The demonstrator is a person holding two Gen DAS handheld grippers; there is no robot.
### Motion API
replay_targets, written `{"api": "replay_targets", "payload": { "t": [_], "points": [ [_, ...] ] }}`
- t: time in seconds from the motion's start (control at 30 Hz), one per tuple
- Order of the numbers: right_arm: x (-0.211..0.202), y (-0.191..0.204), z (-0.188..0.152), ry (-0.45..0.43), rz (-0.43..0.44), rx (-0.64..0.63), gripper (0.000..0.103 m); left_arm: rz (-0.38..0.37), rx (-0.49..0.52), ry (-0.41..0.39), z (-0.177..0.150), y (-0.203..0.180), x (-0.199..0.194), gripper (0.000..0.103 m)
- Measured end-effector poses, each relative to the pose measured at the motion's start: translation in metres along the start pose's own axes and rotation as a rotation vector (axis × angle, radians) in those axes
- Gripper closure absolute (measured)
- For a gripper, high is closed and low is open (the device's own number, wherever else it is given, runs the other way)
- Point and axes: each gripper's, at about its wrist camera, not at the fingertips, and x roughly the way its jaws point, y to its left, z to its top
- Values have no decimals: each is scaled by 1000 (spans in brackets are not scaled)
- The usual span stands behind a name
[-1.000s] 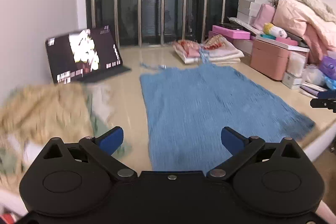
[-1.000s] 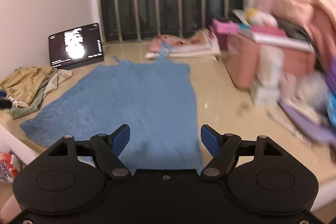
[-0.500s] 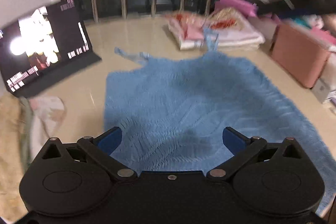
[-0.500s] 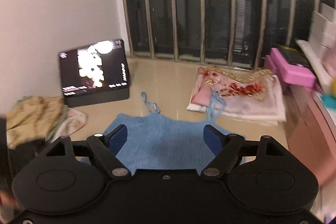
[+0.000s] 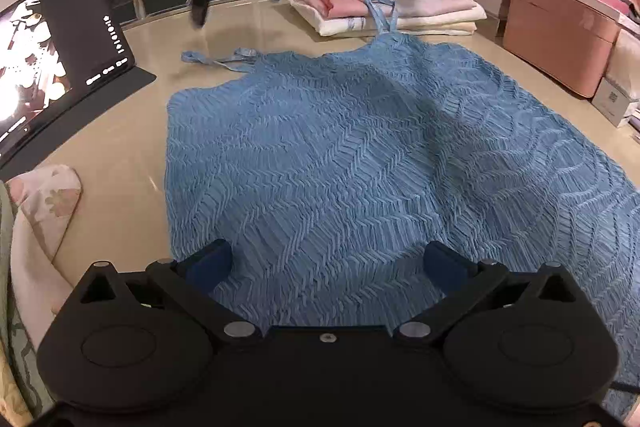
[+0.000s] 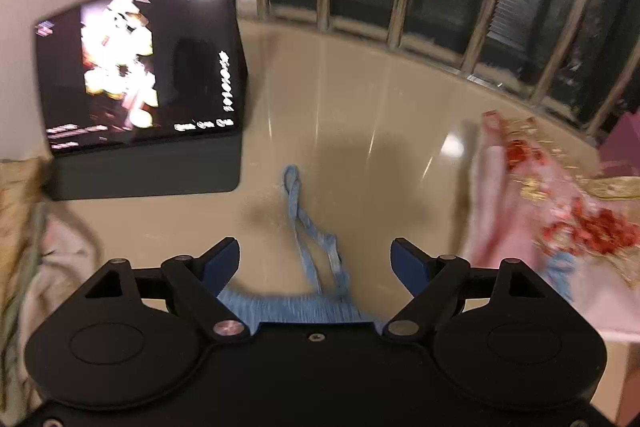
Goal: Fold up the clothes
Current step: 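Grasp the dress shoulder straps with the right gripper and straighten them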
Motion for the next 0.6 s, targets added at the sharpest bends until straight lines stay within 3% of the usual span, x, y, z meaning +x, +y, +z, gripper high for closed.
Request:
{"api": "replay_targets", "payload": {
  "t": [0.1, 0.27, 0.37, 0.4, 0.43, 0.6],
  "points": [
    [37, 0, 11, 32, -2, 18, 22, -11, 13, -14, -4, 2, -1, 0],
    [79, -6, 15, 53, 24, 91, 38, -18, 23, -32, -6, 0, -3, 0],
    [87, -3, 16, 32, 7, 72, 65, -22, 28, -40, -6, 0, -3, 0],
    [87, -2, 16, 24, 8, 72, 88, -23, 30, -43, -6, 0, -3, 0],
    [85, -2, 15, 25, 25, 80, 102, -24, 30, -46, -7, 0, -3, 0],
    [41, -12, 2, -89, 129, 139, 102, -21, 29, -54, -7, -1, -2, 0]
  ]
}}
